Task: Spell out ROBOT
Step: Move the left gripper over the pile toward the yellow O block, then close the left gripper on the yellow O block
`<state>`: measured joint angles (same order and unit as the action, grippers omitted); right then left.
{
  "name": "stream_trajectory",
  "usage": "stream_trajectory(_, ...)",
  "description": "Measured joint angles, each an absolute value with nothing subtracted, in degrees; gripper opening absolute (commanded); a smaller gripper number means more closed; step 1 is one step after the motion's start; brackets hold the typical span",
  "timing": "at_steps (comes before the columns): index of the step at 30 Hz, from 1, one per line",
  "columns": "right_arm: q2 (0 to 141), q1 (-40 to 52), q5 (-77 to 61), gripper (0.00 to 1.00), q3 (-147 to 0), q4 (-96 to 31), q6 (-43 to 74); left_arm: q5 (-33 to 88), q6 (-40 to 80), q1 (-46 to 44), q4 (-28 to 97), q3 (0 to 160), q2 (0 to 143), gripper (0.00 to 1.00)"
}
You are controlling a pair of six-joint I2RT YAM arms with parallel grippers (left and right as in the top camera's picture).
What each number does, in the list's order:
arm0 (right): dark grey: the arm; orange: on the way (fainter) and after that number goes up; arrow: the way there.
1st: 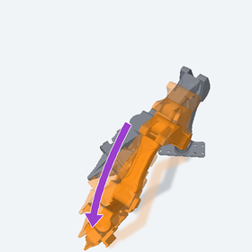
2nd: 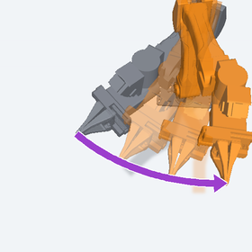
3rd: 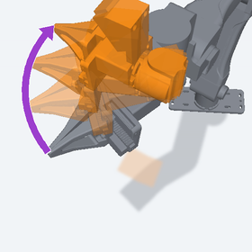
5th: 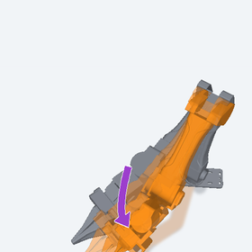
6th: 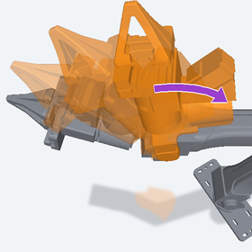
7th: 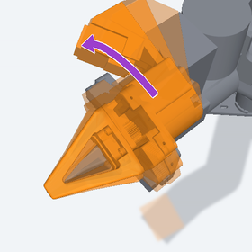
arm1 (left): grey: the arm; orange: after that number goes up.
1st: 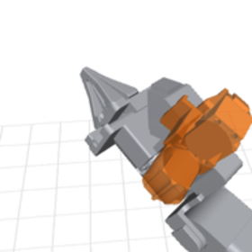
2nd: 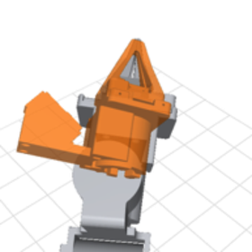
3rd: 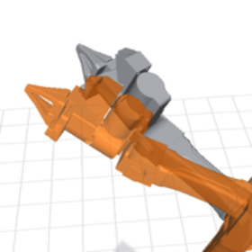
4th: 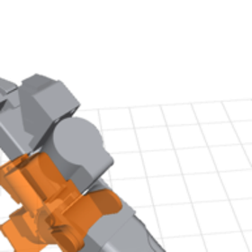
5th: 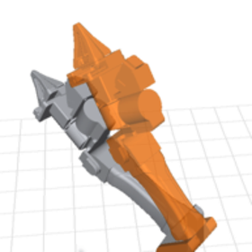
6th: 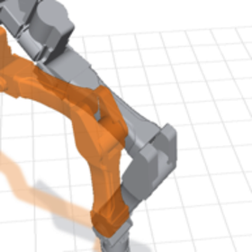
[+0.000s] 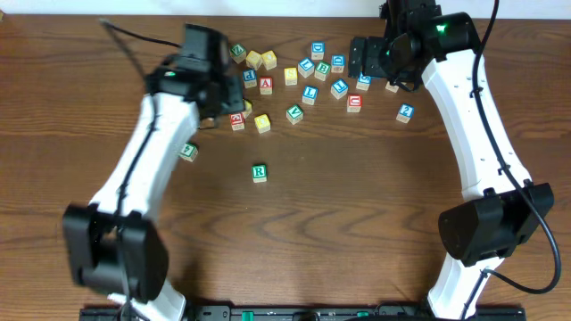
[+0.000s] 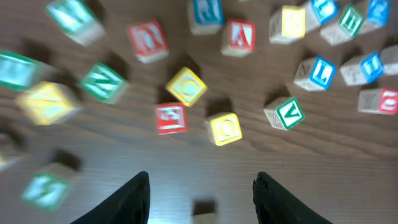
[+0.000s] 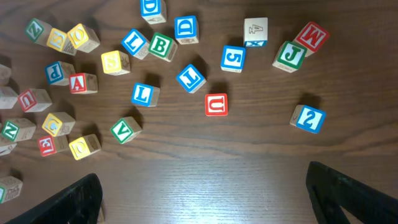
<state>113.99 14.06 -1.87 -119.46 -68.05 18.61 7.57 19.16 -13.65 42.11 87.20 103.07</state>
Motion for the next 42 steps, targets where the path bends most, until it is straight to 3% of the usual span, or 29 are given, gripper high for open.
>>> stream_trajectory(14,113.99,14.06,-1.87,0.99,-119.44,-70.06,18.61,2.59,30.02,-19.64,36.97,87.20,111.39,0.53)
stream_trajectory(30,113.99,14.06,-1.85,0.99,-119.44,-70.98,18.61,0.69,31.53,-21.78,32.23,87.20,118.69,0.53)
stream_trajectory(42,113.99,14.06,-1.85,0.99,-119.44,-70.98,18.61,0.45,31.55,-21.80,30.98,87.20,121.43,0.40)
